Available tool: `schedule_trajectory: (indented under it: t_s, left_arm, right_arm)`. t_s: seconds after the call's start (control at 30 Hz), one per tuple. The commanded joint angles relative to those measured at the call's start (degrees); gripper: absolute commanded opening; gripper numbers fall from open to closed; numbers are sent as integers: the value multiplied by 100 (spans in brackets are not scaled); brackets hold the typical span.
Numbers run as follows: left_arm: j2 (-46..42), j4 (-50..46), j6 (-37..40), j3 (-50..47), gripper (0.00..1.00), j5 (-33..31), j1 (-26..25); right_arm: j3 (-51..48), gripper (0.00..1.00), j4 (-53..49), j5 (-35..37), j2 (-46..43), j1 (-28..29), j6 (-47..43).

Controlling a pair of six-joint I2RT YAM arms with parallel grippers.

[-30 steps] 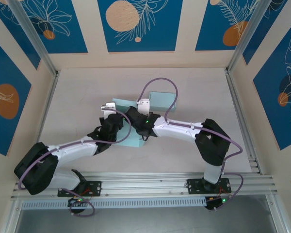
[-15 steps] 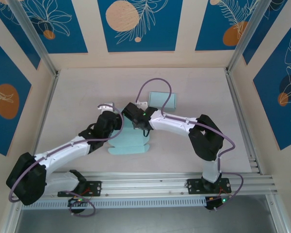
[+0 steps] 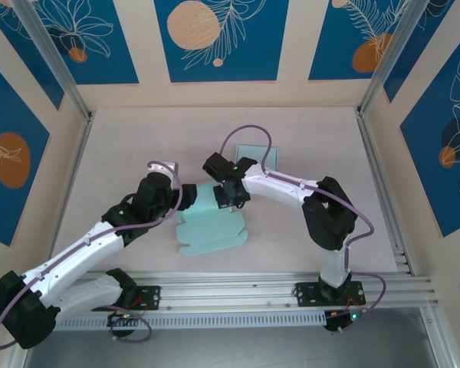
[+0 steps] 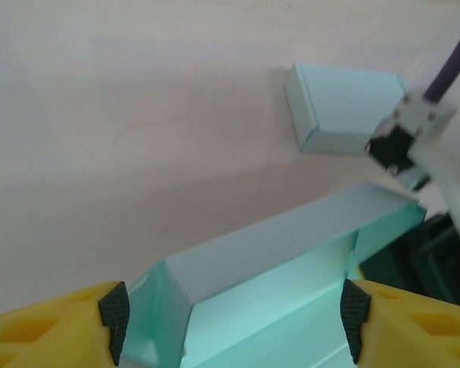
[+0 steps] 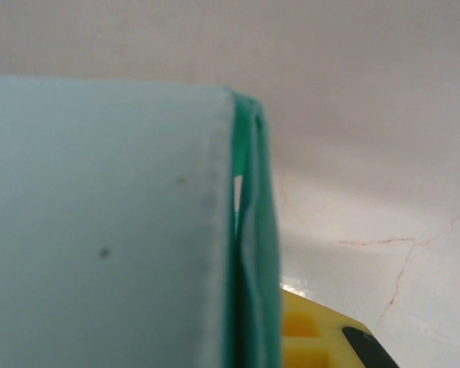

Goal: Fold the paper box

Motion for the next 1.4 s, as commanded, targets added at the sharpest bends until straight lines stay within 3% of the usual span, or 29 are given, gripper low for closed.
schedule_trajectory:
  t_s: [0.0,0.27,0.47,0.53,0.63,0.93,1.2,1.3,1.37]
  left_arm:
    - [-310,-1182,52,122,76,278,61]
    - [-1410,-2205,-183,109,85,297,277]
    - [-1512,-1141,-344,-824,100,2185,1194]
    - [-1507,-419,-559,-1231,100,2900,1555]
    - [-1396,344,-725,-1635,100,3399,1875]
    - [-777,1627,-845,-1996,100,3746,1917]
    - [-361,1923,-874,-1840,100,4029,1908]
    - [-443,1903,-905,-1807,86,4118,1903]
    - [-533,1840,-923,-1770,82,4152,1895]
  right_arm:
    - [129,0,-383,-590,-35,-89,-283]
    - [266,0,-617,-675,113,-151,-383]
    - [395,0,-600,-641,289,-178,-390]
    - [419,0,-592,-633,328,-177,-377]
    - [424,0,-566,-624,346,-186,-354]
    - [540,0,-576,-715,491,-182,-359]
    - [568,0,-535,-729,567,-160,-341]
    - [588,0,-521,-704,607,-161,-332]
    - [617,0,-537,-694,649,-160,-340]
